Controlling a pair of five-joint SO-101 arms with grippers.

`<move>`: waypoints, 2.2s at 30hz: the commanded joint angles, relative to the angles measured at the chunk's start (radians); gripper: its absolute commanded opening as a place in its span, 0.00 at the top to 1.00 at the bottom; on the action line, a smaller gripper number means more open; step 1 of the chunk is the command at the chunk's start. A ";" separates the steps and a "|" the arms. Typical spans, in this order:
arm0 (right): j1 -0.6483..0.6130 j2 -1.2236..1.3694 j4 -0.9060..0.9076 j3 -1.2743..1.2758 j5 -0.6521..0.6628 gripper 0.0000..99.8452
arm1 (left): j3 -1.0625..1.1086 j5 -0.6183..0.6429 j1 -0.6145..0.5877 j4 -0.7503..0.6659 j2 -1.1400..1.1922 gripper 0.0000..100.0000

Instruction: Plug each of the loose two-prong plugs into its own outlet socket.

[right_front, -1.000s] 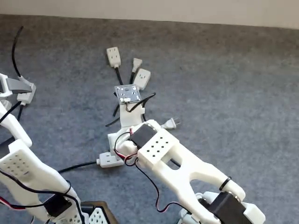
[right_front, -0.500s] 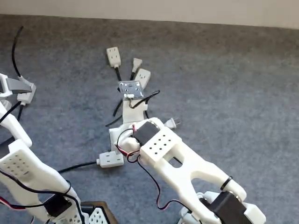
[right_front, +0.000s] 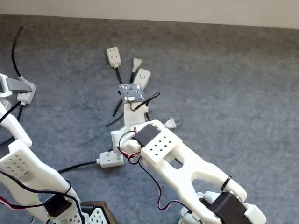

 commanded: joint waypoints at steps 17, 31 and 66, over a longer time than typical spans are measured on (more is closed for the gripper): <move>-0.038 -0.007 0.059 0.002 0.063 1.00 | -0.035 -0.009 -0.005 -0.012 -0.012 0.59; -0.041 -0.005 0.061 0.035 0.110 1.00 | -0.033 -0.009 -0.002 -0.012 -0.012 0.59; 0.054 -0.077 0.318 -0.335 0.450 0.77 | -0.033 -0.009 0.084 0.055 -0.010 0.59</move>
